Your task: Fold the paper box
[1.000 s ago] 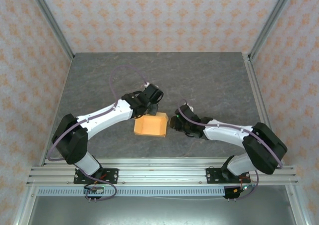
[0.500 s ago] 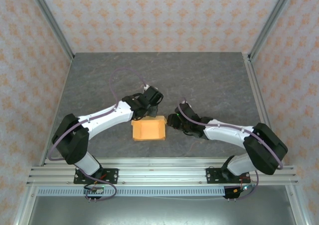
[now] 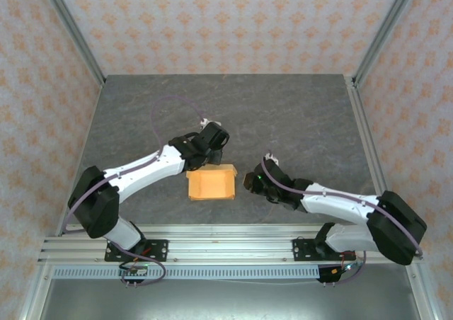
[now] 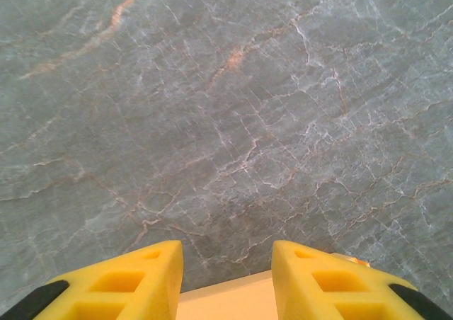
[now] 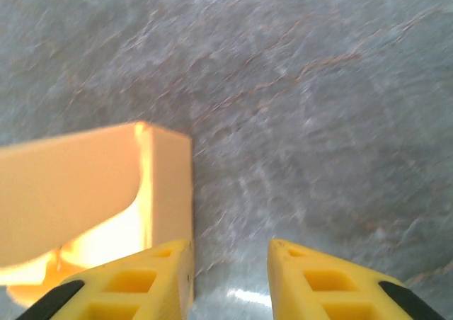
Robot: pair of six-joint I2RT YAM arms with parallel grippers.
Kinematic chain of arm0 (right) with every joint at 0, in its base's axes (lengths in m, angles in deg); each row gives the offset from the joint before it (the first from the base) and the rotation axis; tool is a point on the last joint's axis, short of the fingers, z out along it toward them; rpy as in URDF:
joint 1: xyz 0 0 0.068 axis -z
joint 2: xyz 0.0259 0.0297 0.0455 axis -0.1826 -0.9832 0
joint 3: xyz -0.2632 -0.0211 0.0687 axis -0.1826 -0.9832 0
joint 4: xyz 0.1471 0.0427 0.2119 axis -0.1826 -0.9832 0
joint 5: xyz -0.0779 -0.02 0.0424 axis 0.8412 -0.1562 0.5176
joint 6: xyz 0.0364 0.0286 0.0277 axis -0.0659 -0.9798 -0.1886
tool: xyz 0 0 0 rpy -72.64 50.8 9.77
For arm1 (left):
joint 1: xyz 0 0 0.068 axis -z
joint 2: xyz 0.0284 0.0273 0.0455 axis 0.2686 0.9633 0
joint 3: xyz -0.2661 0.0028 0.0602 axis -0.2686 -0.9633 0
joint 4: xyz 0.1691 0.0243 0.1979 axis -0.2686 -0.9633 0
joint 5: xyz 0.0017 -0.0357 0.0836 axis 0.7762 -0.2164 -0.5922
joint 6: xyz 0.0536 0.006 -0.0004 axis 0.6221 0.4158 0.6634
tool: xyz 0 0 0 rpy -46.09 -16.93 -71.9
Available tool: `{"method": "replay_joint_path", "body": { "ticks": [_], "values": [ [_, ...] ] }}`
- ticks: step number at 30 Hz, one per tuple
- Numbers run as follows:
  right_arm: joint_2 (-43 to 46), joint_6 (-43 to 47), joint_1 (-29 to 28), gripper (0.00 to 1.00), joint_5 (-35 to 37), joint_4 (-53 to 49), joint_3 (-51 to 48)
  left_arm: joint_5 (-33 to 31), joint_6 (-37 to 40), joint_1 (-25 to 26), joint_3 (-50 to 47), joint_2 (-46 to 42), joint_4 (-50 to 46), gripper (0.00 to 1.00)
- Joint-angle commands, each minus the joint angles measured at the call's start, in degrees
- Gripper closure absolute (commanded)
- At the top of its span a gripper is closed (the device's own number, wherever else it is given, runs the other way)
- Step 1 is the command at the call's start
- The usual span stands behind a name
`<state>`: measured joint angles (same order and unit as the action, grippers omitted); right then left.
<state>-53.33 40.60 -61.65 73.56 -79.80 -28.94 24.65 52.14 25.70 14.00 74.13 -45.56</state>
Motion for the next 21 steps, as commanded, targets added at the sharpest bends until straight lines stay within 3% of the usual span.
{"method": "replay_joint_path", "body": {
  "ticks": [1, 7, 11, 15, 21],
  "values": [
    [4.11, -0.29, -2.92, 0.67, 6.60, -0.23, -1.59, -5.54, -1.59, -0.12, 0.21, -6.84, -3.15, 0.61],
    [8.74, 2.29, -3.25, 0.67, 11.88, -2.69, -0.69, -9.74, -7.21, -3.99, -9.53, -22.25, -5.97, 0.58],
    [8.23, 4.76, -1.49, 0.67, 10.64, -2.63, 1.42, -7.42, -12.82, -6.99, -19.76, -29.88, -4.26, 0.62],
    [6.33, 5.64, 2.15, 0.72, 5.02, -0.20, 2.76, -4.99, -17.25, -8.29, -28.31, -31.67, 0.01, 0.73],
    [-0.22, 6.13, 4.28, 0.84, -2.86, 4.12, 5.22, 0.58, -17.96, -11.43, -33.65, -29.44, 7.10, 0.81]
  ]
}}
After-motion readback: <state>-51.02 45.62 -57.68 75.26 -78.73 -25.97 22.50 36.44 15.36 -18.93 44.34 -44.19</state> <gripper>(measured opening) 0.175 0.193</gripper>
